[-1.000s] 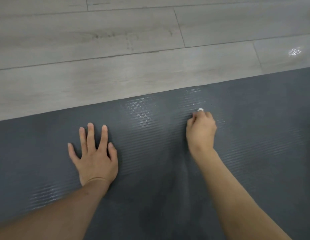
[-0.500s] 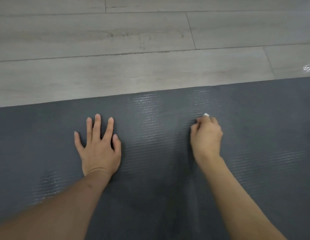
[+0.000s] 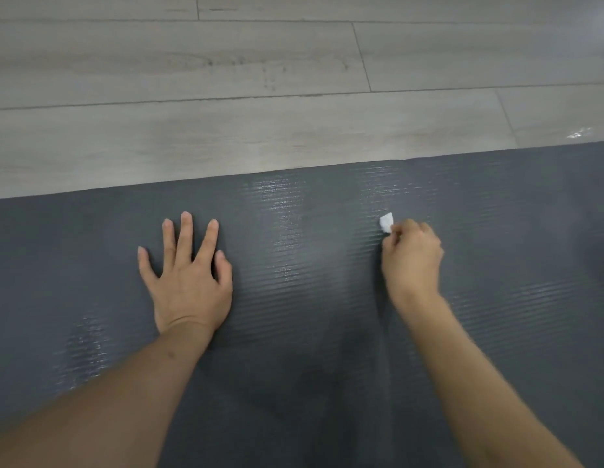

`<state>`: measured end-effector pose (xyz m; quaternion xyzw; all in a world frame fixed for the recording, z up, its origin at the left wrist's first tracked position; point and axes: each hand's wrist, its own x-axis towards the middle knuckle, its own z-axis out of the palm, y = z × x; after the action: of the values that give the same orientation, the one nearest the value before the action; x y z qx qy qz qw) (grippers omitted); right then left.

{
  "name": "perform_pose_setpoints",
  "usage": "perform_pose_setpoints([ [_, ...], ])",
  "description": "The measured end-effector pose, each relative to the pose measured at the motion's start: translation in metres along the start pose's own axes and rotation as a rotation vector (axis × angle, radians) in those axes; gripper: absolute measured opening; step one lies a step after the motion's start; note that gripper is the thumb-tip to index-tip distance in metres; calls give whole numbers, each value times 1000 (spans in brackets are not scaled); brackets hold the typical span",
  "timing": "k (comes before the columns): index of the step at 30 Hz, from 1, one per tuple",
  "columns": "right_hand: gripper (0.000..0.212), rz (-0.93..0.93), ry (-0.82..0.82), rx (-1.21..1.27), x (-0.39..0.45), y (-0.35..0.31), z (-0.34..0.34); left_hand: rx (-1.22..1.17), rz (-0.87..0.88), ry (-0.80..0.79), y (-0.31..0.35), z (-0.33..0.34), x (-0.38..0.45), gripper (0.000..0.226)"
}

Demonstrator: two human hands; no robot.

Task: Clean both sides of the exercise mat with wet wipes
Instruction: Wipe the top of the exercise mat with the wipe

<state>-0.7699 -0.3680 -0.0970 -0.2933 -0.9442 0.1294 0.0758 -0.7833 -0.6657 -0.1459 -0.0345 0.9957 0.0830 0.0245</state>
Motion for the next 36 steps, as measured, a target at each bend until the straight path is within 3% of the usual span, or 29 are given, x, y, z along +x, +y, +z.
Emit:
perform_pose_setpoints([
  [2, 14, -73, -45, 75, -31, -51, 26, -1, 11, 2, 0, 0, 0, 54],
  [4, 11, -273, -157, 152, -69, -102, 42, -11, 30, 1, 0, -1, 1, 53],
  [7, 13, -515, -207, 163, -64, -99, 42, -10, 58, 14, -2, 0, -1, 53],
  [8, 13, -478, -175, 107, -44, -77, 33, -12, 67, 14, -2, 0, -1, 53],
  [10, 8, -199, -93, -13, 5, -16, 7, -13, 65, -6, 0, -1, 0, 53],
  [12, 17, 73, -15, -42, 38, 37, -16, -1, 47, -19, 0, -1, 1, 53],
  [15, 21, 161, 66, -51, 31, 17, -7, -5, 46, -28, 1, -3, 0, 53],
  [17, 16, -30, -10, 62, -5, -43, 20, -10, 52, -24, 1, -3, 1, 53],
  [19, 11, -344, -167, 138, -50, -90, 40, -20, 51, -21, 0, -3, 2, 52],
  [21, 12, -547, -190, 133, -48, -87, 39, -18, 50, -22, 0, -3, 1, 52],
  [23, 7, -439, -104, 43, 3, -47, 25, -16, 52, -24, 0, -2, 1, 52],
  [26, 19, -20, 0, -88, 75, 27, -1, -11, 48, -25, 0, -2, 1, 53],
  [28, 22, 123, 80, -86, 75, 24, 2, -13, 45, -37, 1, -3, 1, 53],
  [29, 22, 109, 98, -73, 62, 5, 9, -16, 48, -40, 1, -4, 1, 53],
  [31, 21, -17, 6, 52, 9, -52, 32, -12, 52, -43, -1, -4, 1, 53],
  [33, 12, -293, -223, 157, -64, -104, 43, -13, 55, -44, -2, -3, 1, 53],
  [35, 11, -549, -310, 152, -102, -108, 42, -14, 54, -38, -2, -3, 1, 52],
  [36, 14, -589, -279, 128, -92, -88, 38, -15, 56, -36, -2, -2, 1, 52],
])
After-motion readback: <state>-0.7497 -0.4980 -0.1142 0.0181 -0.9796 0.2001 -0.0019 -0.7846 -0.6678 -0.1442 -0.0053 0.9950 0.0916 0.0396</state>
